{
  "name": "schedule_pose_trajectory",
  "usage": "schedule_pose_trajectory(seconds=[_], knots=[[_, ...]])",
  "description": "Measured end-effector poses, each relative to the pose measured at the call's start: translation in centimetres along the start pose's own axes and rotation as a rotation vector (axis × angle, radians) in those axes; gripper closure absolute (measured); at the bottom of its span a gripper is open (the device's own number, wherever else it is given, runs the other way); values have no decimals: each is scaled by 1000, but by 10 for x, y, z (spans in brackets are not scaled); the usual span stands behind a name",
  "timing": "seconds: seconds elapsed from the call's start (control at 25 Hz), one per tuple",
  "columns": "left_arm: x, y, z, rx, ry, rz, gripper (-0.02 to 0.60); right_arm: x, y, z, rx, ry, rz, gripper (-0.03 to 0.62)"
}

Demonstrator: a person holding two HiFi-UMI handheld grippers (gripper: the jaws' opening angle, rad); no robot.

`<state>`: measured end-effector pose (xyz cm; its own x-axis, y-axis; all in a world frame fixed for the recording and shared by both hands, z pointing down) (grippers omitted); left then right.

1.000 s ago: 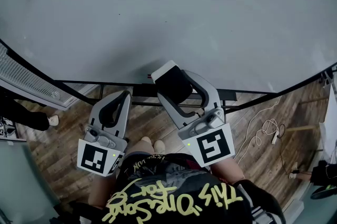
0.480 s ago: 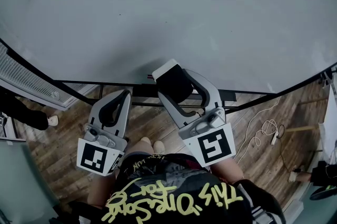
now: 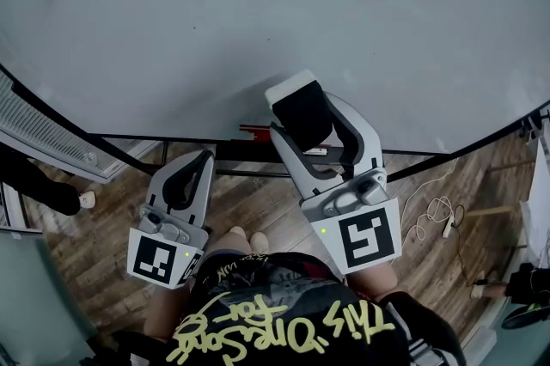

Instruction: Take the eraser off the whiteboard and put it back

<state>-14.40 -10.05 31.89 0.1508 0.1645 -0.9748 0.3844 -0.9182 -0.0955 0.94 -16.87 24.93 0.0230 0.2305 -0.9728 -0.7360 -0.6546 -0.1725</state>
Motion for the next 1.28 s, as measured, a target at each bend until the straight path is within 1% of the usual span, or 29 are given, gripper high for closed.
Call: schedule_pose_trajectory(seconds=[0.2,0.32,0.48,0.76,1.12,1.28], knots=[[-2,-1,0,1,-1,0,574,7,4,-8,-51,-29,-12,333],[-2,-1,-1,9,-22,8,574,13,6,-14,-72,-35,-26,333],[-2,-2,2,4,-1,0,574,18,9,-21,-117,-41,-39,333],[-2,-3,3,7,-2,6,574,20,14,-32,-200,-94,-31,333],[-3,-5,4,8,-1,14,574,20,20,-42,-275,-158,-22,333],[-3,-5,6,9,-3,13,574,18,23,-43,-282,-174,-14,335]])
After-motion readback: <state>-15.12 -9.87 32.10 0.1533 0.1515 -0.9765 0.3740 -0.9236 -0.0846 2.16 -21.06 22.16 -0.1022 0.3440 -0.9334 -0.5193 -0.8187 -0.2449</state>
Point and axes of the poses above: the fingertips, and each gripper's own axes: y forward along the fingers, z to its left, x out of its top, the point moved 5 cm from there along -y, backward along the fingers, and after that the axes turned 4 degrees about y, right-handed, at the moved point
